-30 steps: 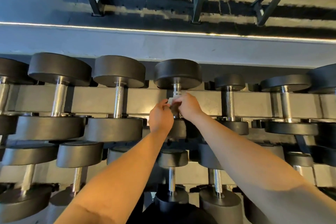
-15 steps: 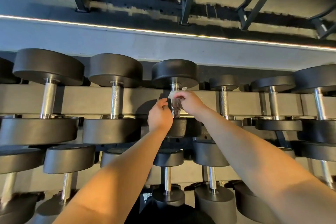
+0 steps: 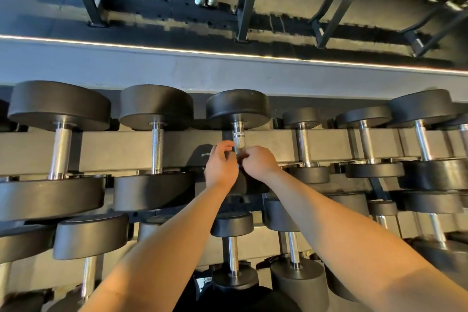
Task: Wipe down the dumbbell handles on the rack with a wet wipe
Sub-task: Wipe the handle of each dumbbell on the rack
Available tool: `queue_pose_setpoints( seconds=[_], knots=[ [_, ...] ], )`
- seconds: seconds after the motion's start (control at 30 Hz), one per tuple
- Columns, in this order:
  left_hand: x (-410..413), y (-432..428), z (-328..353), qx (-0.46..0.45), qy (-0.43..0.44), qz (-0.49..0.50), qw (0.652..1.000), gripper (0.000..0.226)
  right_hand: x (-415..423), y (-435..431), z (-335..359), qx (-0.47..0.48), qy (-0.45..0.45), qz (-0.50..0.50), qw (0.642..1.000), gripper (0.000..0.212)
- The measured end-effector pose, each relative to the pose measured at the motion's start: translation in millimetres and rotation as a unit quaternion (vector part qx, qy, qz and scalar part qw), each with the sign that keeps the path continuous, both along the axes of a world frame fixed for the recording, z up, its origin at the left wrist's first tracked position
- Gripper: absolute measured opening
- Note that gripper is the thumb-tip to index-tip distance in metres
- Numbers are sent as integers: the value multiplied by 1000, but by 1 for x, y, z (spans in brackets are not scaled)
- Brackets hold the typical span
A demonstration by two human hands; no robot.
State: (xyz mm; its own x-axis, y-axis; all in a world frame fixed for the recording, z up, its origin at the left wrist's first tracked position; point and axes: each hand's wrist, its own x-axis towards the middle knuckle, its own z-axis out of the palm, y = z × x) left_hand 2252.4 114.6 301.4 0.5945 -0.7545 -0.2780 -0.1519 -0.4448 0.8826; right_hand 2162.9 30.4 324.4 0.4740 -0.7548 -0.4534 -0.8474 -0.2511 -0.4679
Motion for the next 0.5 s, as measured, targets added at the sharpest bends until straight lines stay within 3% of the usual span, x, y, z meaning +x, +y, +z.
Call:
queue_pose_setpoints(
  seconds=[0.17,0.3,0.5],
  knots=[
    [14,-4,-4,-34,3,-89,995,27,-2,6,0,-20,-144,-24,989,29],
    [20,-20,-6,-26,-58,-59,996,28,-3,7,2,-19,-203,-84,975,29],
    [21,-58,-8,2,29,-46,999,30,7,6,6,-49,-148,-141,978,31]
  ],
)
